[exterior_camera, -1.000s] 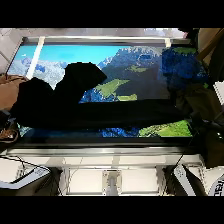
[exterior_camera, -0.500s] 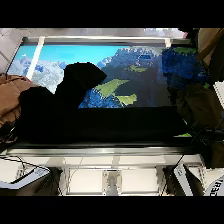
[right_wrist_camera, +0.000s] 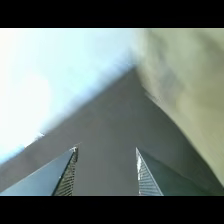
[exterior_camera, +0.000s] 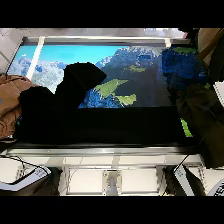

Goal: Fold the clothes and pants, and hang the long-sleeved shirts on hangers.

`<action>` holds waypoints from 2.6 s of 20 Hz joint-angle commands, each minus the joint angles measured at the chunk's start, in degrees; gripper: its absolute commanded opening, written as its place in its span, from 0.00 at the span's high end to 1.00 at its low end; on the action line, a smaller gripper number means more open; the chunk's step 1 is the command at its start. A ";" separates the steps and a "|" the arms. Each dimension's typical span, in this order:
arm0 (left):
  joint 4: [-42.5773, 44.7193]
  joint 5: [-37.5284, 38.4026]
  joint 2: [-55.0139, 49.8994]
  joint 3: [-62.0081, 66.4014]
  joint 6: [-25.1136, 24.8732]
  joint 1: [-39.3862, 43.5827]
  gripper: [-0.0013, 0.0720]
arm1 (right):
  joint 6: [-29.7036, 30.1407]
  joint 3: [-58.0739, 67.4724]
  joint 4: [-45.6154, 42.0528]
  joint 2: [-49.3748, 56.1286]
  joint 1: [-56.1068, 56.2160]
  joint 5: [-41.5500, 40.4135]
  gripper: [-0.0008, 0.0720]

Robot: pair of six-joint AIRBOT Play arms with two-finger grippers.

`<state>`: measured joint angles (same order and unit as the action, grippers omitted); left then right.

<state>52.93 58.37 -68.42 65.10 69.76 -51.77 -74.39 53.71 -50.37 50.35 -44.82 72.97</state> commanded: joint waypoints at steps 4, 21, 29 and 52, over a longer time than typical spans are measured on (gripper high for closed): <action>-0.66 2.27 -19.96 18.25 6.01 13.81 0.20 | -3.74 10.16 8.31 17.53 27.34 -8.20 0.43; -0.44 2.23 -30.45 19.74 -0.11 15.58 0.49 | -10.08 58.60 21.64 74.29 59.87 -11.52 0.43; -0.52 -1.18 -31.17 19.78 -1.01 16.92 0.96 | -10.08 63.10 21.35 74.14 58.69 -8.31 0.43; -5.46 -3.39 -33.55 20.65 -11.78 20.98 0.96 | -10.67 63.04 18.49 74.05 59.39 -3.52 0.43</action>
<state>48.07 52.42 -103.13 85.65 59.22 -33.17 -84.95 116.77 -31.75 124.42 13.91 69.38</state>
